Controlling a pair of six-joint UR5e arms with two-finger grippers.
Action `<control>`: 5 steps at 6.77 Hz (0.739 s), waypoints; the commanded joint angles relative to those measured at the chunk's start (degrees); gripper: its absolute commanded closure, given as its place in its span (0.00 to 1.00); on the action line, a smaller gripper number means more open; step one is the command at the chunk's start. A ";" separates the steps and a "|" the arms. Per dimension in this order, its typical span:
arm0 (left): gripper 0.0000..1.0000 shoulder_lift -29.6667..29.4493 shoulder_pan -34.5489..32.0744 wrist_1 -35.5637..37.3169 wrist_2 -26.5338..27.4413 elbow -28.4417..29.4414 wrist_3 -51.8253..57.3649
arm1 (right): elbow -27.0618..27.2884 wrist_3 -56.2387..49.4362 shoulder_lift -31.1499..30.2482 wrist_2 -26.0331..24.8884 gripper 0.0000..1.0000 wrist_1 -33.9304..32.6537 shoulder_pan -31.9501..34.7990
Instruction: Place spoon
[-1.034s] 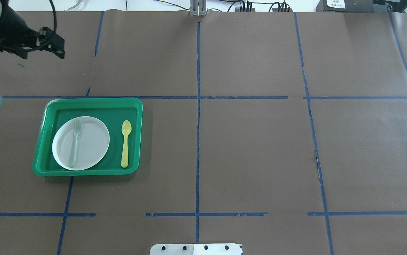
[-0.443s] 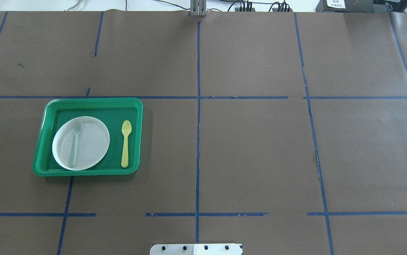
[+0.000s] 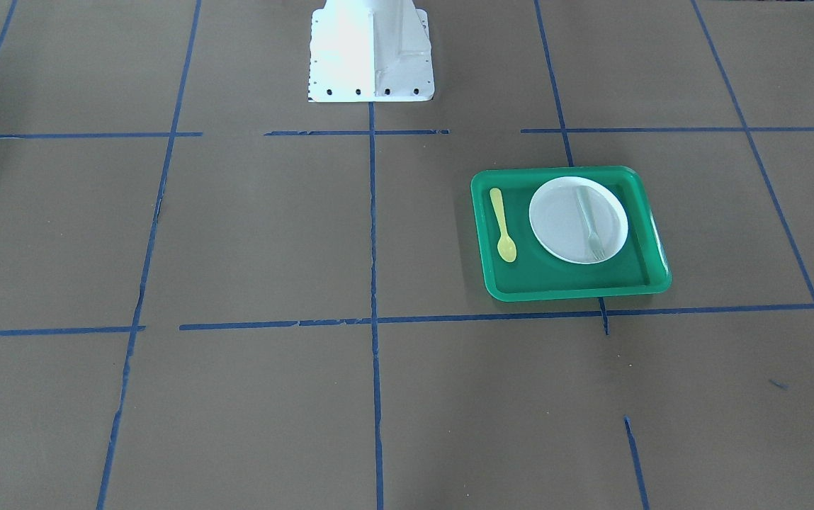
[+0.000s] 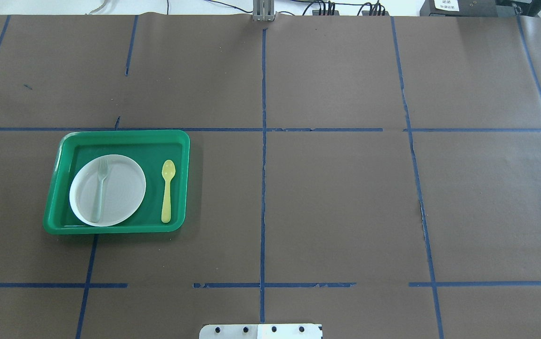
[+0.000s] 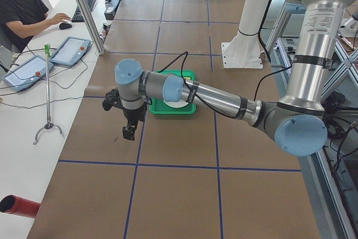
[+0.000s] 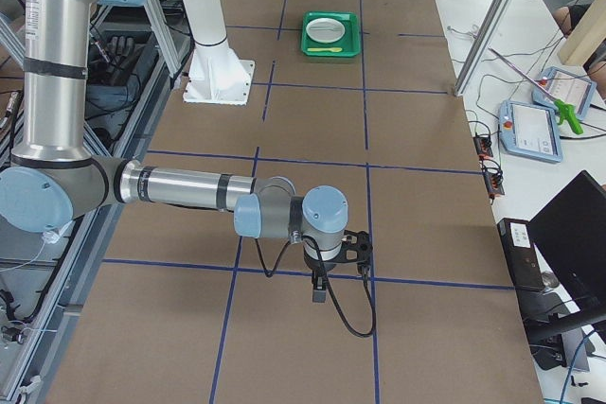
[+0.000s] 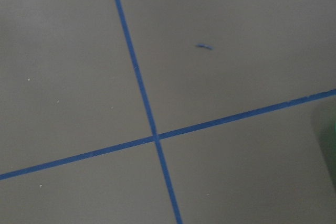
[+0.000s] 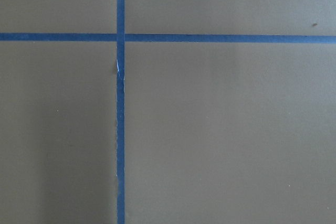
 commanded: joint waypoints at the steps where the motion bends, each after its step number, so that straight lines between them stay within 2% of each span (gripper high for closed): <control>1: 0.00 6.89 -0.87 -9.25 -0.13 1.74 0.14 | 0.00 -0.08 0.00 0.00 0.00 -0.02 0.00; 3: 0.00 8.76 -1.31 -9.36 -3.18 1.74 -0.04 | 0.00 0.00 0.00 0.00 0.00 -0.02 0.00; 5: 0.00 8.68 -1.57 -8.41 -3.47 1.65 -0.21 | 0.00 0.00 0.00 0.00 0.00 -0.02 0.00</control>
